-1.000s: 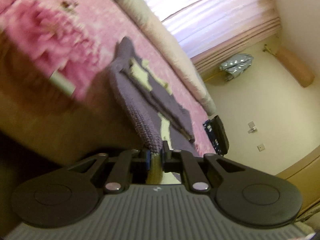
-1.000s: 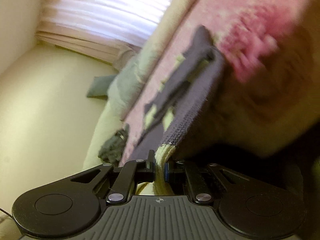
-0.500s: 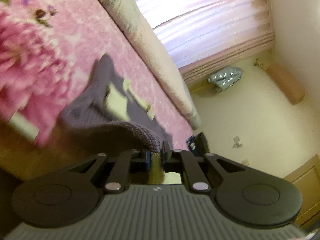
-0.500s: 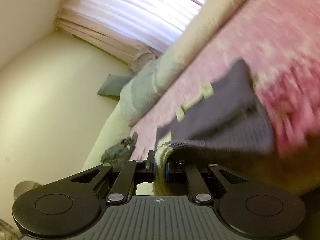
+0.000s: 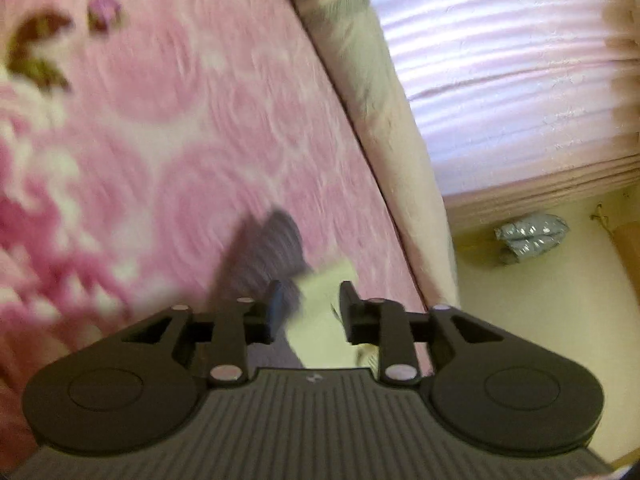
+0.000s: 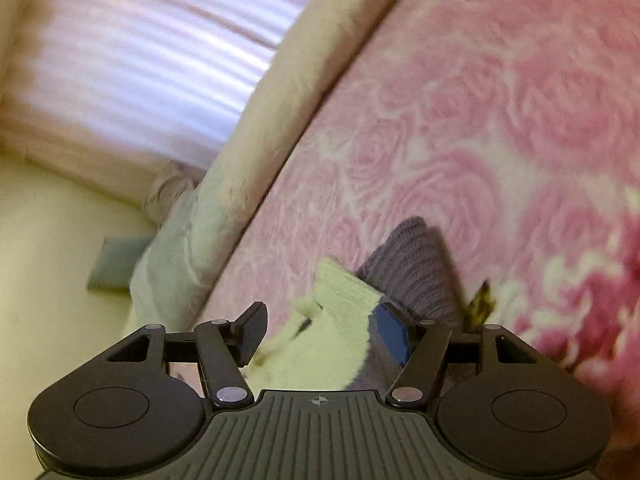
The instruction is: Fold clothes
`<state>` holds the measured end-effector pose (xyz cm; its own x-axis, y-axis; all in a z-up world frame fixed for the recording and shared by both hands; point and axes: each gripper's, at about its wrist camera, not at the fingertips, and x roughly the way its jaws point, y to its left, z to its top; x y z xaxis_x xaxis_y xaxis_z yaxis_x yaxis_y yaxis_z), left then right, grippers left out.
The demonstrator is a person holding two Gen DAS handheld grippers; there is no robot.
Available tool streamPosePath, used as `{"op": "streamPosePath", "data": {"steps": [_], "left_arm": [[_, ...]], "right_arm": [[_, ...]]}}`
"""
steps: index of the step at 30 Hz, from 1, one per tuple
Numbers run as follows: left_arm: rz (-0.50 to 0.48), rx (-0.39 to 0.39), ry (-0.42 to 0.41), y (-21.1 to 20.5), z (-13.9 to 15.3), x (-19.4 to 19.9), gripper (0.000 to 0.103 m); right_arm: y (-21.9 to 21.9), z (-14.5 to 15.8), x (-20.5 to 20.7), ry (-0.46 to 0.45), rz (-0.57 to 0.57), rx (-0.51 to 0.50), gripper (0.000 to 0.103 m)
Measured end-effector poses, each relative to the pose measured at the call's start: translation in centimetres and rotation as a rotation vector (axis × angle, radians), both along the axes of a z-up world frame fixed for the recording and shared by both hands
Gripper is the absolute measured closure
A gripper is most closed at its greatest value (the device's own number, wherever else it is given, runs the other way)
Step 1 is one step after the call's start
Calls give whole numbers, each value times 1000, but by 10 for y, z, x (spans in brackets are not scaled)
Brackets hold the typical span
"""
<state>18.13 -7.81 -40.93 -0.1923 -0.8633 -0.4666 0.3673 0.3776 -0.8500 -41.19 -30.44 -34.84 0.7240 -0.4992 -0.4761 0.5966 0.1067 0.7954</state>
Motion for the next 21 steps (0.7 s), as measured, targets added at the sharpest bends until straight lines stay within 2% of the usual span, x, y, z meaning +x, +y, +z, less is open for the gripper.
{"op": "streamPosePath", "data": {"steps": [2,5,8,11,18,19,20,21], "left_arm": [[-26,9,-92,3,7,3,78],[-144,21,-284,-3,22,-8,77],[-264,29,-458,-16,34,-26,71],[-330,37,-554,-32,36,-41,65],[-474,130,-845,-68,23,-74,65],[-496,136,-877,-72,21,-78,68],[-521,140,-905,-76,18,-83,79],[-537,138,-930,-77,17,-86,87]], "right_arm": [[3,4,1,97,43,-64,39],[9,7,8,227,118,-156,39],[2,7,24,289,201,-222,39],[-3,7,42,359,274,-292,39],[-4,-13,85,606,409,-416,39],[-3,-16,91,640,427,-432,39],[-2,-19,96,675,446,-448,44],[-2,-22,101,704,464,-462,70]]}}
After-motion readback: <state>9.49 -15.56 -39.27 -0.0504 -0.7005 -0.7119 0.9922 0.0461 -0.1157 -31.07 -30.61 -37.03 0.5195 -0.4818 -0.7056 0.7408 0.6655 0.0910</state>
